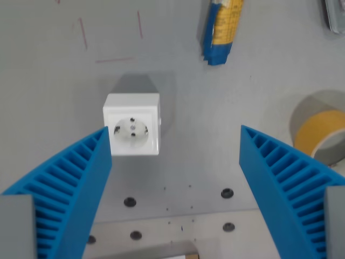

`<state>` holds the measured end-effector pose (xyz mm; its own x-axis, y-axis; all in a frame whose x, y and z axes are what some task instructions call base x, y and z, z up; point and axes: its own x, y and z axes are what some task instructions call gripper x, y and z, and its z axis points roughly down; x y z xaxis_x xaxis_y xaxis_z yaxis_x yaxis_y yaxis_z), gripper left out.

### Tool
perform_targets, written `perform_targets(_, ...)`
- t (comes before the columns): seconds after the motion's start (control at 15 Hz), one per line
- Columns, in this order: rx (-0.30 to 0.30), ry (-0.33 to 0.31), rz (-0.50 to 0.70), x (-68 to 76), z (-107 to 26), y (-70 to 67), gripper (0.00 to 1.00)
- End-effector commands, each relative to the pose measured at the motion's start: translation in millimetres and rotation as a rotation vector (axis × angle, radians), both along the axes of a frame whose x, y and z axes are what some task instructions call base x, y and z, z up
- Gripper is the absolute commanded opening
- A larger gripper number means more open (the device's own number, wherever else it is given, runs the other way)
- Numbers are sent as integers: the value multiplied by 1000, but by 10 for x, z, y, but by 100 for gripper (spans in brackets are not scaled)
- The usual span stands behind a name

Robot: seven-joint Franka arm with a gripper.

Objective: Pick up the blue bag

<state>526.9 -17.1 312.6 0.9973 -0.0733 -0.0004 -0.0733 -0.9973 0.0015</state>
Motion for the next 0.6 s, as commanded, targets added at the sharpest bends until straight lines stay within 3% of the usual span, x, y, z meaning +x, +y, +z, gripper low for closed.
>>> perform_targets(0.07, 2, -31, -86, 92, -111, -62, 100)
perform_targets(0.6, 17, -18, -156, 367, -504, -279, 100)
